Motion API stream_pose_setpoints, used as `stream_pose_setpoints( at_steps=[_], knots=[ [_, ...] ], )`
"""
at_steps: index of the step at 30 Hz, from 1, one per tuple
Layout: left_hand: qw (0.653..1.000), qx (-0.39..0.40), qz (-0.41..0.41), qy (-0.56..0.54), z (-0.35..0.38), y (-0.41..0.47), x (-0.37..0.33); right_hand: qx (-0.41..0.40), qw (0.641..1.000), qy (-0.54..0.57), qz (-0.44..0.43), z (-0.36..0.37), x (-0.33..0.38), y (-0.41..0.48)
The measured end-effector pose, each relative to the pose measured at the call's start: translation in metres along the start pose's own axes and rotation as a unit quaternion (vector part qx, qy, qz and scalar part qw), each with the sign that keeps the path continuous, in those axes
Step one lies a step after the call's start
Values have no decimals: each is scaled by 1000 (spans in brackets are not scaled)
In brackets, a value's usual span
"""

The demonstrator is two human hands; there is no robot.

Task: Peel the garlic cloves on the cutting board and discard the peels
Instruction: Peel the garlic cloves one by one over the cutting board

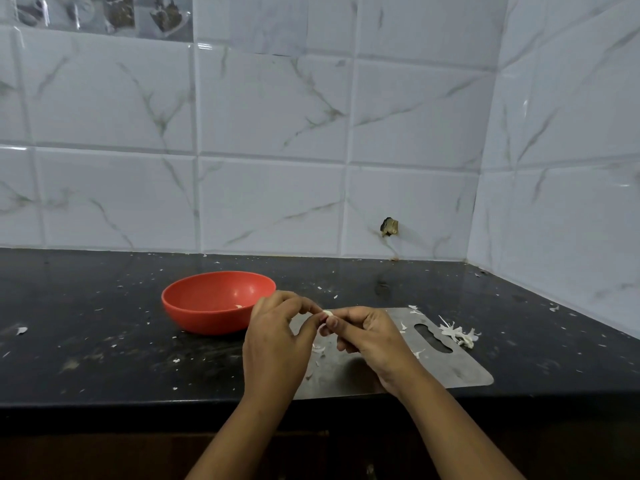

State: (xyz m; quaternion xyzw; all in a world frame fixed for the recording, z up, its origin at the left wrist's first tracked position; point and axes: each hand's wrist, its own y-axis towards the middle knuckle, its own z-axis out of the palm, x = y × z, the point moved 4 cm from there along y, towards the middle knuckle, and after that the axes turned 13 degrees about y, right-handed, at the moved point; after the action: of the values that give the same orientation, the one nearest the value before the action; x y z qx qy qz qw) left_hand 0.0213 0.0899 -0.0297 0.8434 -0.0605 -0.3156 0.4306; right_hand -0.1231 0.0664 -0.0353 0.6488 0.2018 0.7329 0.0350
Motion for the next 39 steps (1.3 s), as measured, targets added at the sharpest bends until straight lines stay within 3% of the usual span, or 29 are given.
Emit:
stream_pose_setpoints(
  at_steps=[14,24,39],
  knots=[
    [991,85,103,21,11,7,9,20,999,-38,28,-1,-4,1],
    [983,78,161,49,15,2,-2,-25,999,23,21,-3,-1,2],
    [994,27,60,-83,4,8,8,17,999,29,29,1,-1,1]
  ],
)
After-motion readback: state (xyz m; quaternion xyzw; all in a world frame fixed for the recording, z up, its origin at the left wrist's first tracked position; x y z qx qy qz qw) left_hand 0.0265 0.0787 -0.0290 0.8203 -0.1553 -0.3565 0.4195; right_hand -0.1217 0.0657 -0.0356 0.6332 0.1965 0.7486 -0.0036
